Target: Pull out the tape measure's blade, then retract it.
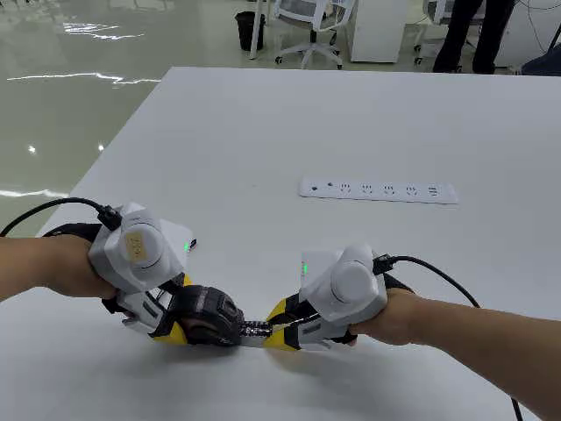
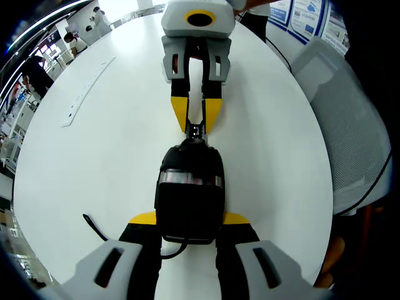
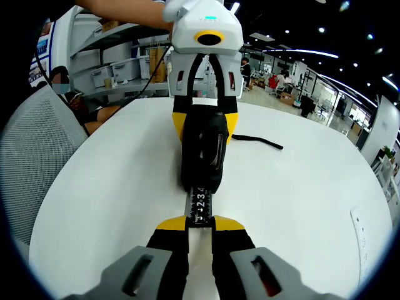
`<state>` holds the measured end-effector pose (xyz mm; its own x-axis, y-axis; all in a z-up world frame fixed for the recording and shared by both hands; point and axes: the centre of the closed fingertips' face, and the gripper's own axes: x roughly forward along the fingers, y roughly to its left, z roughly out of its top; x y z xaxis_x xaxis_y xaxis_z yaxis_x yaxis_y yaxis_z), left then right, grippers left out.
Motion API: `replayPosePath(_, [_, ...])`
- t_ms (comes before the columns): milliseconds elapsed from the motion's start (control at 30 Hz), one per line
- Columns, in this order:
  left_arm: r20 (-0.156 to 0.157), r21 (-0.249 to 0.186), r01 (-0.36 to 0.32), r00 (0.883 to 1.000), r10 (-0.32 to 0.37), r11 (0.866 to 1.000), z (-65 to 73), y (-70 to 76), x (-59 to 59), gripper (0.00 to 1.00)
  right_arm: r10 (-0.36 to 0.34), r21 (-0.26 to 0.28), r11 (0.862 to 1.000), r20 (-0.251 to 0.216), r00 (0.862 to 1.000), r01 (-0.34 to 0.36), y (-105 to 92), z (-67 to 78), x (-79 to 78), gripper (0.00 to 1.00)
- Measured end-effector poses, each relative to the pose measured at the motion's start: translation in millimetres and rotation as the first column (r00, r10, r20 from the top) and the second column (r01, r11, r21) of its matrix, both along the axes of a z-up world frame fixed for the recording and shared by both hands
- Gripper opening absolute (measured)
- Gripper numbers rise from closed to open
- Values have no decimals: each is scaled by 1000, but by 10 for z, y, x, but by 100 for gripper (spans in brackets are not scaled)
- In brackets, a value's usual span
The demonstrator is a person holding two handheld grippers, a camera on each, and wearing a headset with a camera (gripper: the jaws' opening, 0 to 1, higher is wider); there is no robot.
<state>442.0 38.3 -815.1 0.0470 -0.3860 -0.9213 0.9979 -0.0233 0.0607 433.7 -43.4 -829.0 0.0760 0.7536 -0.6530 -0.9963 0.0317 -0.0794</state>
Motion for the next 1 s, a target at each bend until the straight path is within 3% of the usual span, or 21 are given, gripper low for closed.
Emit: replayPosePath(1000, [-2, -5, -3, 1000, 3, 1000, -12, -23, -11, 28, -2, -9, 1000, -5, 1000, 2, -136, -20, -14, 12])
